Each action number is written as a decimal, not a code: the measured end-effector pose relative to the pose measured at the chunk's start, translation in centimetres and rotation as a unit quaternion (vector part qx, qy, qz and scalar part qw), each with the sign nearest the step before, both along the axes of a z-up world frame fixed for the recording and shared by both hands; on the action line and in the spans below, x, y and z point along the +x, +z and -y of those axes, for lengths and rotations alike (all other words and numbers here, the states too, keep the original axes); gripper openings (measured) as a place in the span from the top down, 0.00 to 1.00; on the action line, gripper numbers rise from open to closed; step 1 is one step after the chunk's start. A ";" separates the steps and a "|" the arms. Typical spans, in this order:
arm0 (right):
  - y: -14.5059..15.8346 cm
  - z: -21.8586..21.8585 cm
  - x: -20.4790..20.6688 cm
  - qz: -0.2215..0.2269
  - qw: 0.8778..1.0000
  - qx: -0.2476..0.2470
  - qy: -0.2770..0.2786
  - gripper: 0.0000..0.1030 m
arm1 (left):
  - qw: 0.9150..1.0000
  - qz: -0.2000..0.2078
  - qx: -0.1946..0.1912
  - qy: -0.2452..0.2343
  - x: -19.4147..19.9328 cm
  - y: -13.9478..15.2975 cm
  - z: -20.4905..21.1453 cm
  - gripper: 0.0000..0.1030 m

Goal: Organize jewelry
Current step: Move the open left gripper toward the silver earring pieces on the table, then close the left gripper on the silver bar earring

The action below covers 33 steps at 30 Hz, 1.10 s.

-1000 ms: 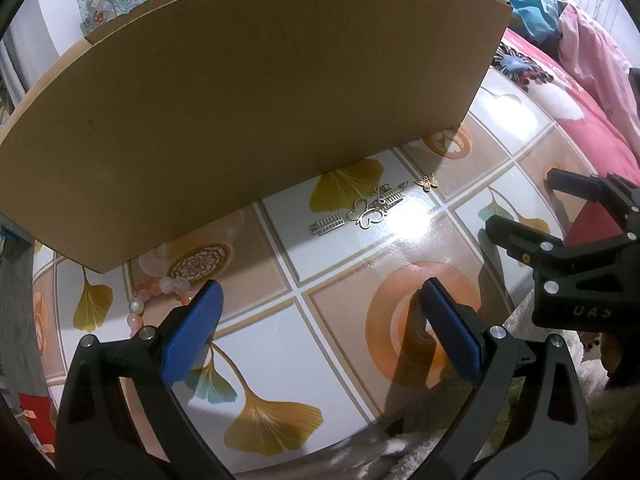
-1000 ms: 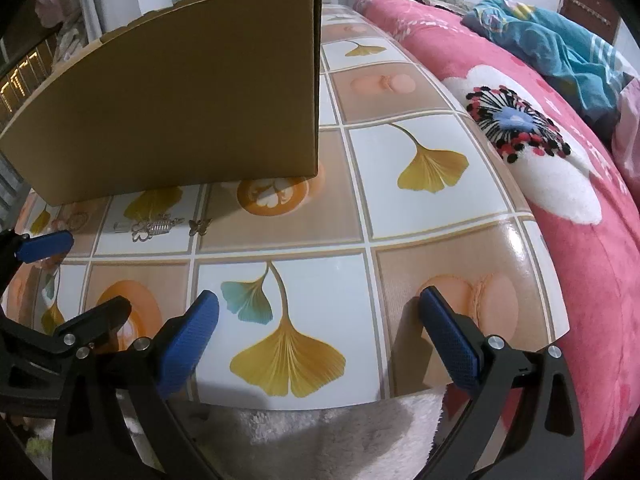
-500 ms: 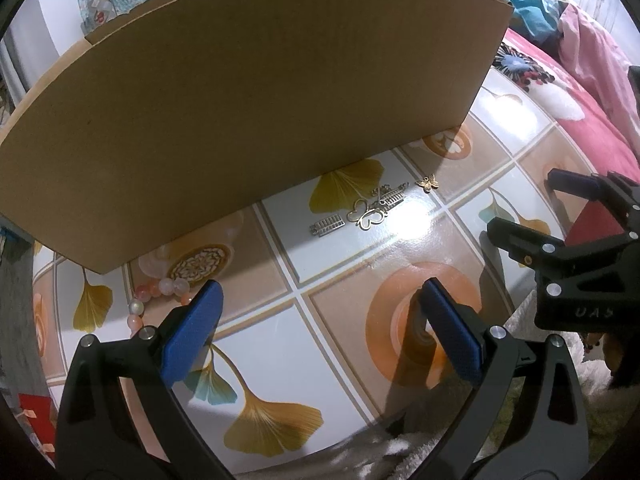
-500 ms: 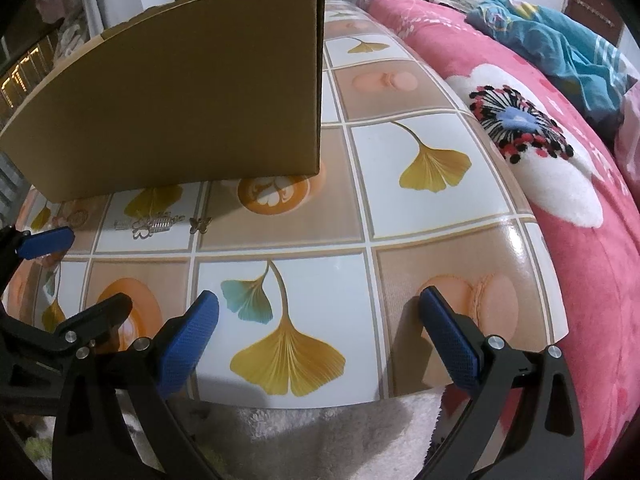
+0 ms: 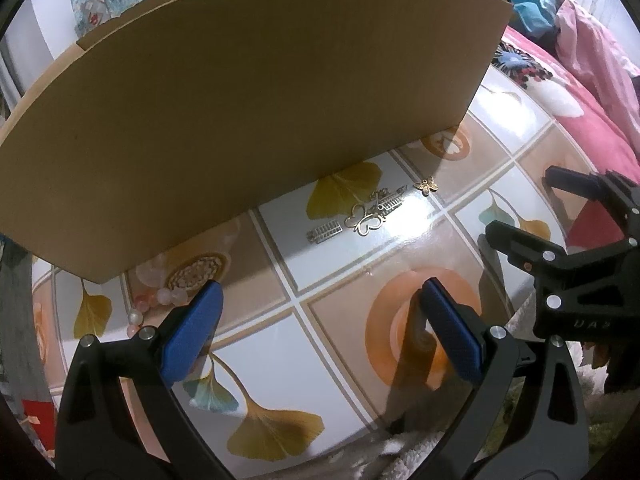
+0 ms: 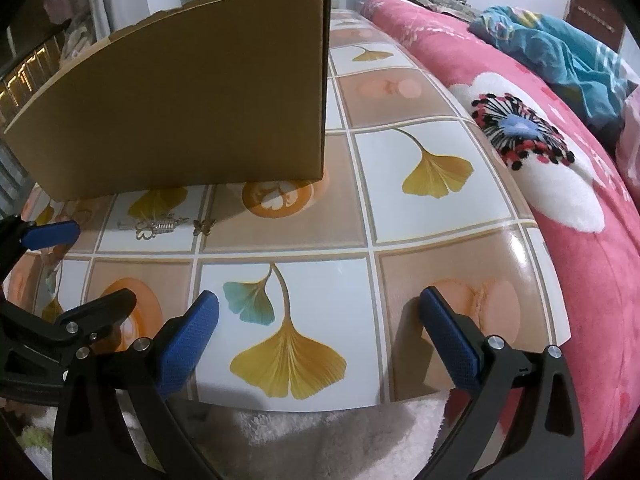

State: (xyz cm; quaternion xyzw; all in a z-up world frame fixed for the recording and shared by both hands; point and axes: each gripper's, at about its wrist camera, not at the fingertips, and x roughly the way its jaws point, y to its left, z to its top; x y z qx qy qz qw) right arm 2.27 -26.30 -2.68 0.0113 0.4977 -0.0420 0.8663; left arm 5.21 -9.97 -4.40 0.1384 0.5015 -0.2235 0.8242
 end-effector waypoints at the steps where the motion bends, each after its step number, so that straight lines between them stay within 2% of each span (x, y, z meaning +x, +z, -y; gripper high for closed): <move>1: 0.0 0.0 0.0 0.000 1.000 0.000 0.002 0.06 | 1.000 0.003 -0.002 0.000 -0.1 0.0 -0.1 0.07; 8: 0.1 -0.6 0.0 0.015 1.000 -0.019 0.020 0.06 | 1.000 0.024 -0.018 -0.001 -1.0 0.0 -1.0 0.07; 12: 0.5 -0.6 0.1 0.014 1.000 -0.016 0.012 0.06 | 0.998 0.055 -0.037 -0.014 -2.3 0.3 -1.8 0.08; 15: 1.1 -0.4 -0.3 0.031 0.999 0.011 0.008 0.06 | 0.996 0.074 -0.040 -0.022 -3.1 0.7 -2.3 0.08; 16: 1.5 -0.2 -0.8 0.048 0.998 0.035 0.012 0.06 | 0.996 0.080 -0.045 -0.023 -3.3 1.1 -2.6 0.08; 17: 1.8 -0.2 -1.1 0.059 0.997 0.051 0.019 0.06 | 0.995 0.085 -0.054 -0.024 -3.5 1.5 -2.9 0.11; 19: 2.1 -0.4 -1.7 0.077 0.994 0.069 0.032 0.06 | 0.993 0.088 -0.068 -0.024 -3.8 2.0 -3.5 0.25; 21: 2.3 -1.2 -2.1 0.087 0.993 0.067 0.051 0.10 | 0.993 0.081 -0.081 -0.023 -3.7 2.2 -4.0 0.30; 22: 2.3 -1.6 -2.1 0.089 0.992 0.064 0.058 0.10 | 0.993 0.074 -0.088 -0.022 -3.3 2.2 -4.2 0.37; 24: 2.2 -2.2 -2.1 0.096 0.990 0.071 0.068 0.15 | 0.993 0.065 -0.099 -0.017 -2.7 2.2 -4.7 0.45; 26: 2.0 -2.5 -2.0 0.102 0.989 0.080 0.071 0.21 | 0.993 0.063 -0.101 -0.015 -2.2 2.2 -4.8 0.50; 30: 1.5 -3.0 -1.4 0.104 0.987 0.096 0.081 0.39 | 0.994 0.054 -0.089 -0.016 -0.7 1.8 -4.4 0.65; 33: 1.1 -3.7 -1.0 0.103 0.985 0.099 0.096 0.44 | 0.995 0.052 -0.076 -0.026 -0.3 1.4 -3.5 0.71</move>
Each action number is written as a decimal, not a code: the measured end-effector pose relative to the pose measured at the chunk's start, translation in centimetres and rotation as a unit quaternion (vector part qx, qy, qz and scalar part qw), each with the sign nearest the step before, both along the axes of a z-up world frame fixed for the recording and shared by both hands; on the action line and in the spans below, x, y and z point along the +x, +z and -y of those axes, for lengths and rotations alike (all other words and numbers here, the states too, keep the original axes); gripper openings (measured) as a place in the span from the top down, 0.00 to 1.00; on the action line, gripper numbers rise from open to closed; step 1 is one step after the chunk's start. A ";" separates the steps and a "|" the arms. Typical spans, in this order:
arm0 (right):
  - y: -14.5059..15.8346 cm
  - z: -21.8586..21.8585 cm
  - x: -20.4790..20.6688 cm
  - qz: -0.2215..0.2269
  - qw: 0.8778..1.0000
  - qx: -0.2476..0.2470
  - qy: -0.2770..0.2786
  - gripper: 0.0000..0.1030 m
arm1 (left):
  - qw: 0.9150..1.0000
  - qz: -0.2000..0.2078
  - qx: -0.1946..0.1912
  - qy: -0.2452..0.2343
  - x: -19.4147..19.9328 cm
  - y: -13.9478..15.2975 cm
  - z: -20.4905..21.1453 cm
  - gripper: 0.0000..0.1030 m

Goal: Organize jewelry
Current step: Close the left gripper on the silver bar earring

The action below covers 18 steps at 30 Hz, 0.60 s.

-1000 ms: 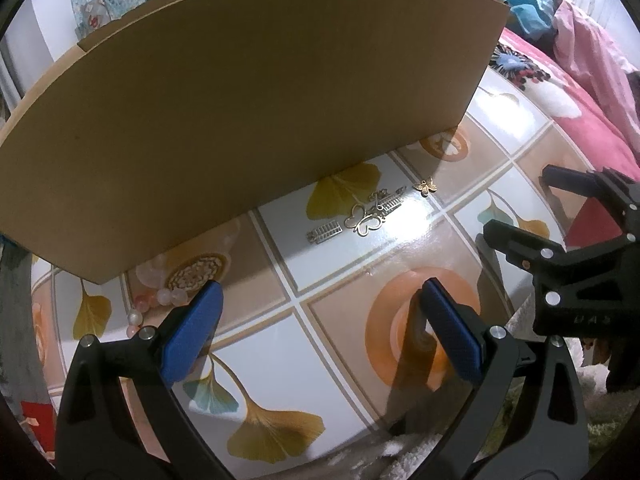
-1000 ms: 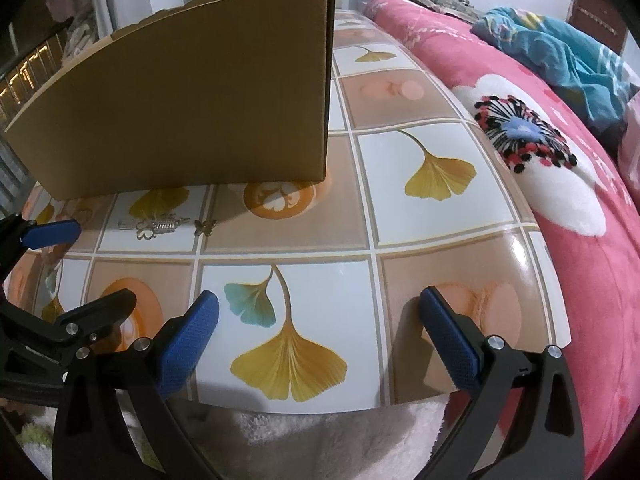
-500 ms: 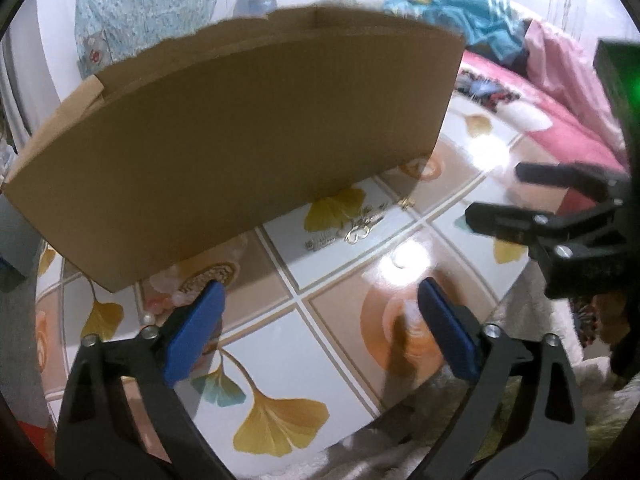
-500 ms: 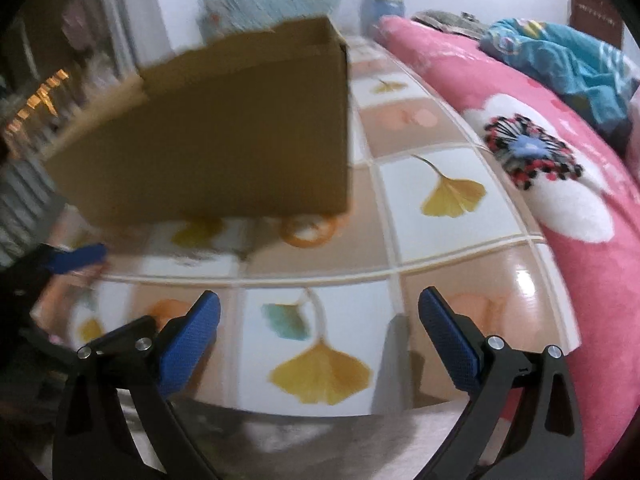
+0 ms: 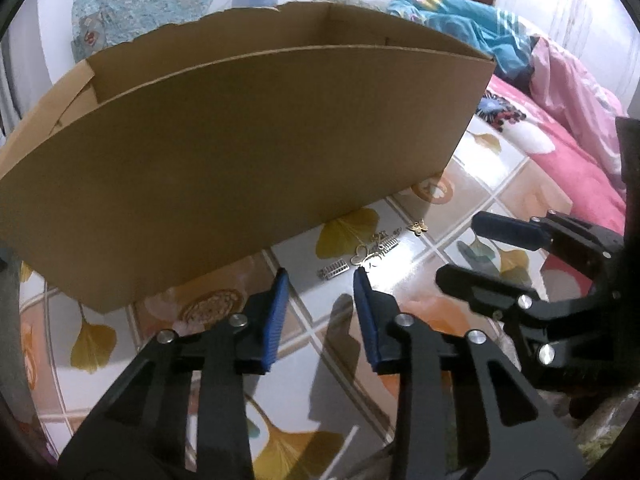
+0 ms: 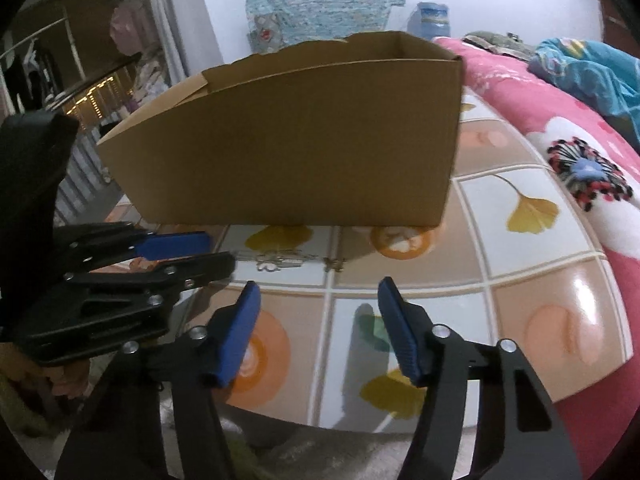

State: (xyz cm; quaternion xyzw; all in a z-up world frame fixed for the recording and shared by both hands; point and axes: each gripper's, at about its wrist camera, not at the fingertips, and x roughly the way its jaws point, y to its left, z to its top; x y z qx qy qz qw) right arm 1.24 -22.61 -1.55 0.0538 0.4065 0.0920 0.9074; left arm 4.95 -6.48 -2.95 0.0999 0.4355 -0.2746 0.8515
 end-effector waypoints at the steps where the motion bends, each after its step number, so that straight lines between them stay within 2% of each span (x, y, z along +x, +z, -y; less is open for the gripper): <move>1: -0.1 -0.2 0.1 0.001 1.000 -0.001 0.006 0.45 | 1.000 0.002 0.008 -0.005 0.0 -0.1 0.3 0.73; 7: -0.2 -0.2 0.3 0.003 1.000 0.006 0.018 0.47 | 0.997 0.013 0.055 -0.054 0.3 -0.3 1.8 0.73; 14: 0.1 0.0 0.1 0.012 1.000 0.016 0.018 0.47 | 0.991 -0.022 0.071 -0.113 1.9 0.1 2.8 0.75; 18: 0.2 0.3 -0.2 0.017 1.000 0.021 0.015 0.48 | 0.986 -0.025 0.074 -0.146 1.9 0.2 3.0 0.87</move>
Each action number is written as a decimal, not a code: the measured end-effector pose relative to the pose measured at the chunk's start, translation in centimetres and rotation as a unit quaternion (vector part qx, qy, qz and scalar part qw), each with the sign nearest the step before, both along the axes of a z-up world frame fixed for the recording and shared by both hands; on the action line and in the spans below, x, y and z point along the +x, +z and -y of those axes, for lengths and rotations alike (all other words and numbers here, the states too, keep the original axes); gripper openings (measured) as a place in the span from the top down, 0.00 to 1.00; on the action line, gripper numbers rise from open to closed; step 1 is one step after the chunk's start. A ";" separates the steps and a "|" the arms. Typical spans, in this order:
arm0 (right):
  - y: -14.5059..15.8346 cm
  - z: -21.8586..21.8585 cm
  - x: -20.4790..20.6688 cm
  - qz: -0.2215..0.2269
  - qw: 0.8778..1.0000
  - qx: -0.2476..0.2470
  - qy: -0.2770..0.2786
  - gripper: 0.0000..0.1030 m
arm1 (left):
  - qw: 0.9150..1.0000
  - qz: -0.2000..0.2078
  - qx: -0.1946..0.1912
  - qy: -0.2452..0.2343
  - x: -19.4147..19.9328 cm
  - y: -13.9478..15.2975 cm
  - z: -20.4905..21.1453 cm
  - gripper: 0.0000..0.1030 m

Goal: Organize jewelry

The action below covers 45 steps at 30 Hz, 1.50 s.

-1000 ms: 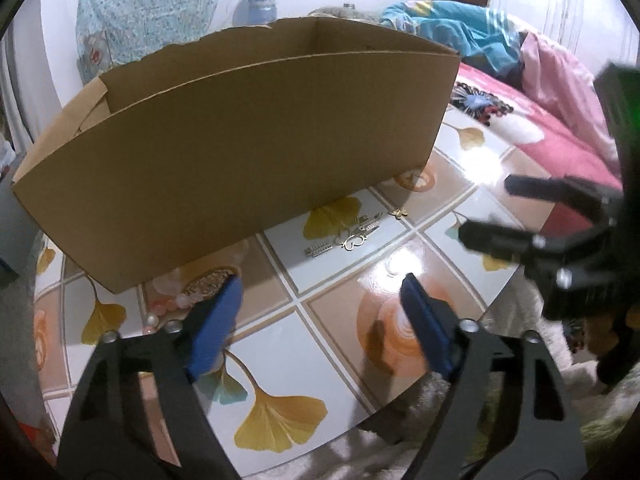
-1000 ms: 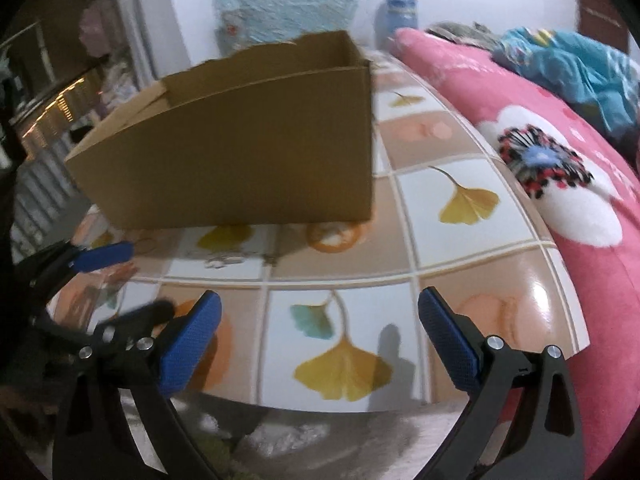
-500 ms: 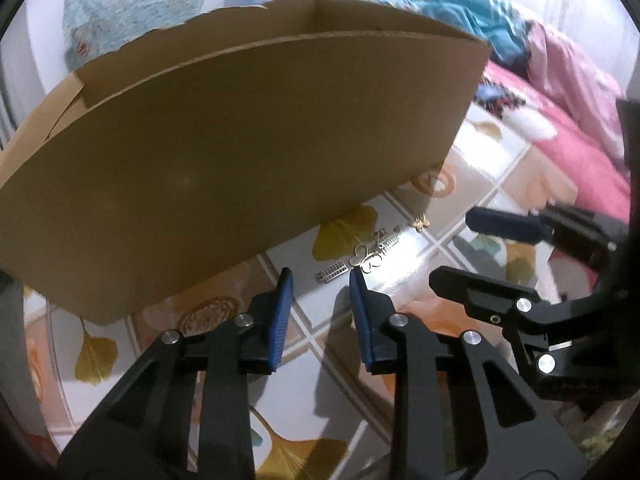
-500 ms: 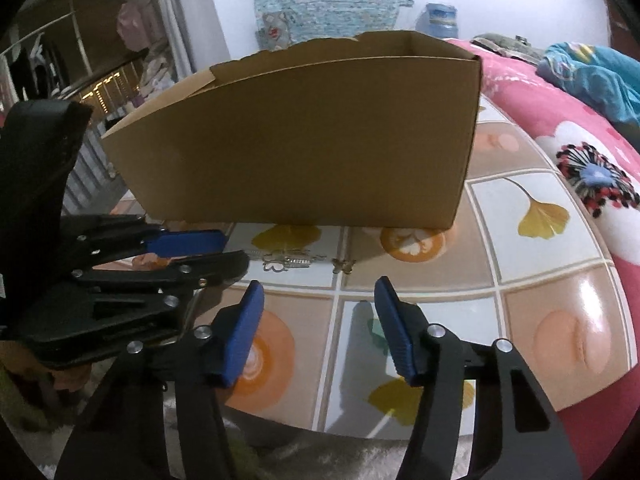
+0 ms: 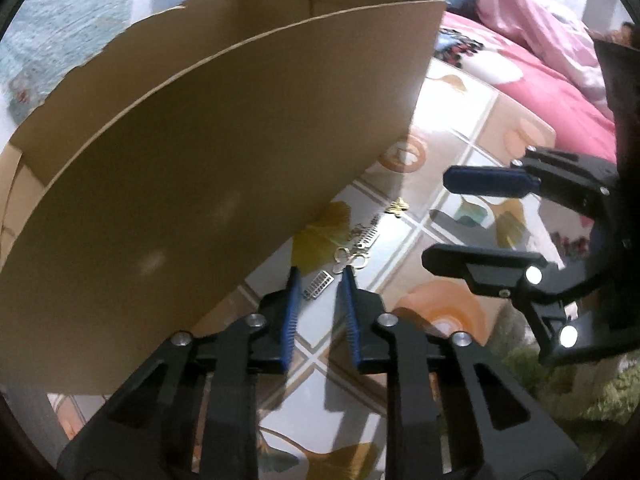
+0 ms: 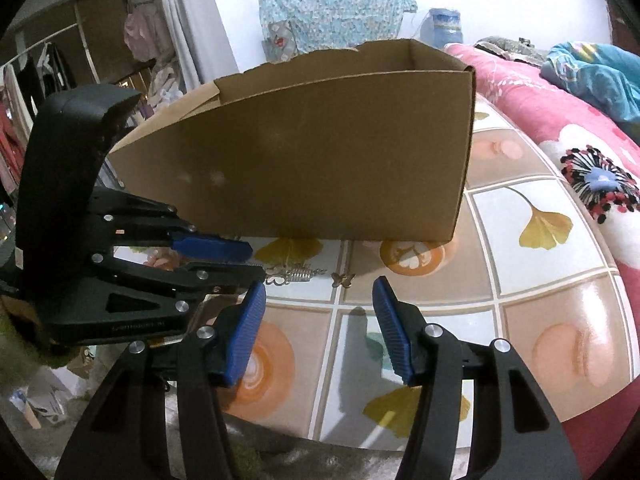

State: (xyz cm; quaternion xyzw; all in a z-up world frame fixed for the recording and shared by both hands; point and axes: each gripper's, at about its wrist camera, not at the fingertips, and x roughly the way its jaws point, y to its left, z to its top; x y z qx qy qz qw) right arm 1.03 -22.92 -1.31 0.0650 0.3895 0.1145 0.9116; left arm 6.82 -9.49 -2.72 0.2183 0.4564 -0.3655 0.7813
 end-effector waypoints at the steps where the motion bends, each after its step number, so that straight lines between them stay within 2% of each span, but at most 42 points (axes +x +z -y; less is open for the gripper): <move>1: 0.0 0.1 0.0 0.000 1.000 0.001 -0.001 0.49 | 1.000 0.002 0.003 -0.006 -0.1 0.0 0.1 0.92; 3: 0.1 0.2 -0.2 -0.002 1.000 0.003 -0.002 0.52 | 1.000 0.005 0.004 -0.010 -0.2 -0.1 0.0 0.95; 8: 0.4 0.1 -0.6 0.003 1.000 0.004 -0.004 0.53 | 1.000 0.013 -0.004 0.001 -0.6 -0.2 -0.2 0.95; 17: 1.1 -0.6 -0.7 0.011 1.000 -0.007 0.012 0.56 | 0.997 0.000 -0.053 0.051 -2.1 -0.1 -2.2 0.95; 19: 1.1 -0.9 -0.6 0.013 1.000 -0.012 0.019 0.59 | 0.996 -0.001 -0.066 0.066 -2.3 0.0 -2.8 0.95; 22: 1.0 -1.4 -0.3 0.011 0.999 -0.016 0.034 0.67 | 0.992 -0.003 -0.085 0.089 -2.2 0.3 -3.7 0.95; 24: 0.9 -1.9 0.1 0.009 0.999 -0.025 0.047 0.76 | 0.990 -0.005 -0.093 0.102 -2.1 0.3 -4.2 0.95; 25: 0.8 -2.0 0.4 0.008 0.998 -0.032 0.054 0.77 | 0.990 -0.007 -0.095 0.107 -2.1 0.2 -4.5 0.95; 31: 0.6 -2.3 2.2 0.008 0.992 -0.065 0.108 0.80 | 0.990 -0.008 -0.094 0.108 -2.0 -0.3 -4.1 0.95; 36: -0.1 -2.7 3.8 -0.011 0.983 -0.079 0.163 0.83 | 0.990 -0.013 -0.094 0.104 -1.8 -0.5 -4.0 0.95; 42: -0.8 -2.9 4.5 -0.044 0.977 -0.084 0.193 0.84 | 0.990 -0.016 -0.093 0.103 -1.6 -0.4 -4.1 0.95; 45: -0.9 -2.8 4.1 -0.053 0.976 -0.083 0.193 0.90 | 0.990 -0.017 -0.093 0.102 -1.6 -0.4 -4.0 0.95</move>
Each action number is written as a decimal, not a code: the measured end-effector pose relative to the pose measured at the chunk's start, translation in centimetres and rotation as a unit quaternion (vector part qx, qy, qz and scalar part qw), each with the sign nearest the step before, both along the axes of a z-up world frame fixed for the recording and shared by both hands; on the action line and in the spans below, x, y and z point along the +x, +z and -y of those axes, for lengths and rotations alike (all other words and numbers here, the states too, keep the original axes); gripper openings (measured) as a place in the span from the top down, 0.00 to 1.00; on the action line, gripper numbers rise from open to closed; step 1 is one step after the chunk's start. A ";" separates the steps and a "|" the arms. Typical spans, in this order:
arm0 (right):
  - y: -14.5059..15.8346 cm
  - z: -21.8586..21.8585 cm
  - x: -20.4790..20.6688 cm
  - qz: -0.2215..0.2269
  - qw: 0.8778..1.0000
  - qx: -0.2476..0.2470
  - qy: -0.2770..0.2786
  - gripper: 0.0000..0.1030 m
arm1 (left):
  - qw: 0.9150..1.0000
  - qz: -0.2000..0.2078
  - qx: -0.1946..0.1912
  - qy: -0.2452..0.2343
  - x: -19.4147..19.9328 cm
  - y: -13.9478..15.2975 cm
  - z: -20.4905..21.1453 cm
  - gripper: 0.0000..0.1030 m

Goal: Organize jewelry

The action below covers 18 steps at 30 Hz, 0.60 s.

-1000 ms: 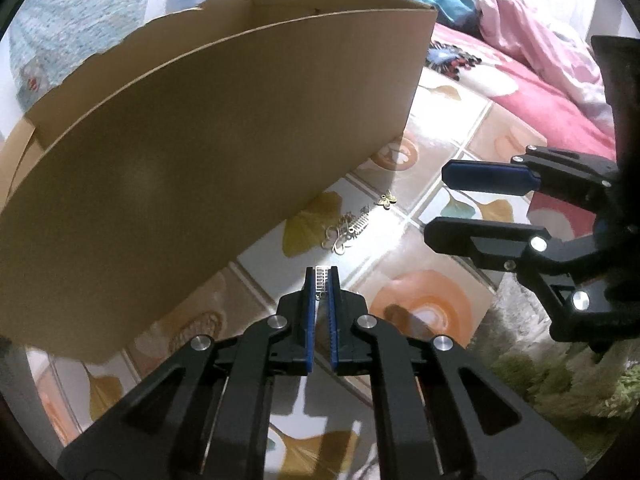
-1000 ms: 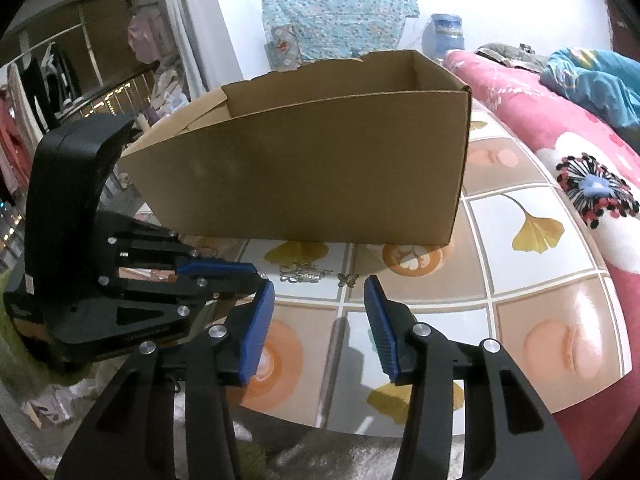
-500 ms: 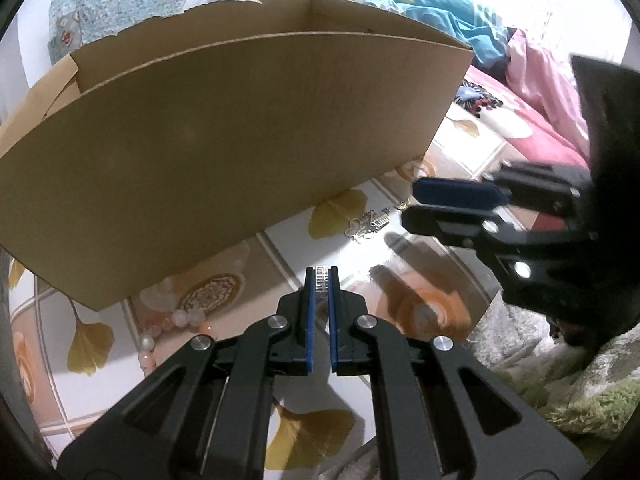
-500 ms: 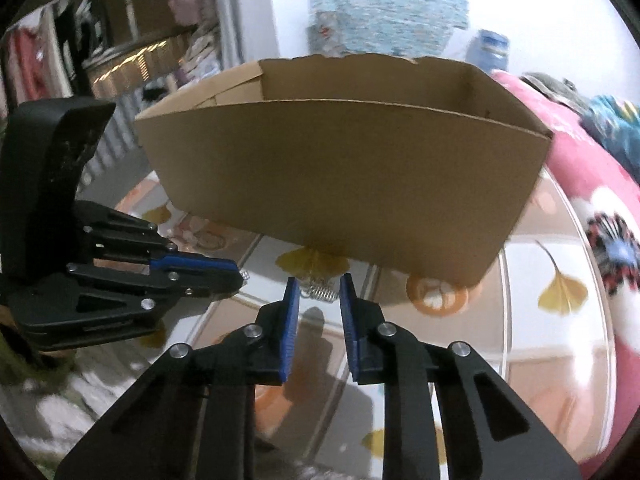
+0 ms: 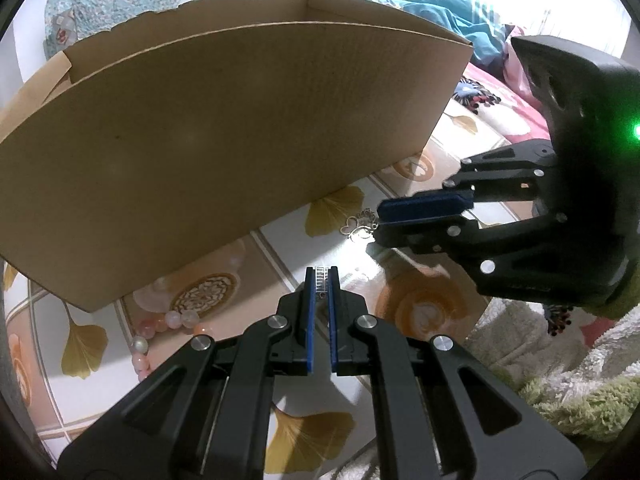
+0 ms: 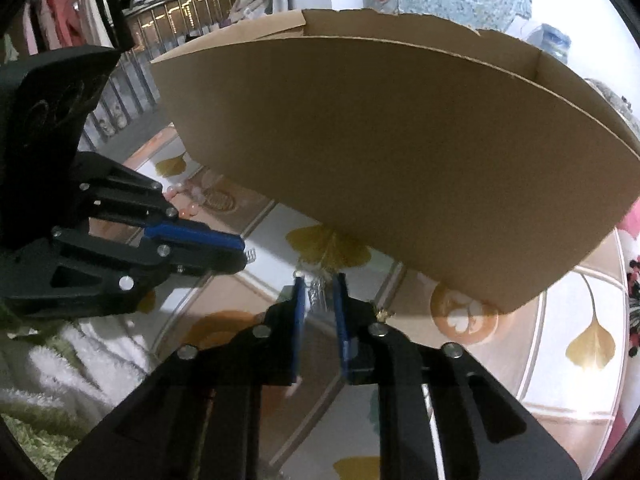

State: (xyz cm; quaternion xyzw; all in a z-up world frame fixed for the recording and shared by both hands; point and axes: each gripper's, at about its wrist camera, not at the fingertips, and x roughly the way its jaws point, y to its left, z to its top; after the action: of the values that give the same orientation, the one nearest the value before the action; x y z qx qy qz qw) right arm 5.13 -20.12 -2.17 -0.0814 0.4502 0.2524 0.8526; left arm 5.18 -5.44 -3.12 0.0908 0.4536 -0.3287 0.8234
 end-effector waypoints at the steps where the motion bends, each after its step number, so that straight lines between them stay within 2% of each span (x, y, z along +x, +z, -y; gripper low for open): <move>1: 0.0 0.0 -0.1 -0.001 1.000 -0.001 0.000 0.90 | 1.000 0.000 0.000 0.000 0.0 0.0 0.0 0.95; 11: 0.1 -0.5 -0.4 0.003 1.000 -0.013 -0.008 0.97 | 1.000 0.003 -0.001 0.000 0.0 -0.1 0.2 0.95; 18: 1.1 0.4 -1.3 0.008 1.000 0.009 -0.027 0.98 | 1.000 0.005 -0.003 0.000 -0.3 -0.2 0.2 0.95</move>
State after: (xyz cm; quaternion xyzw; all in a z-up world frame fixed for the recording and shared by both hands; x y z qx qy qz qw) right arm 3.80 -20.50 -1.05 -0.0636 0.4428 0.2324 0.8636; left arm 4.91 -5.60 -3.30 0.0906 0.4483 -0.3297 0.8259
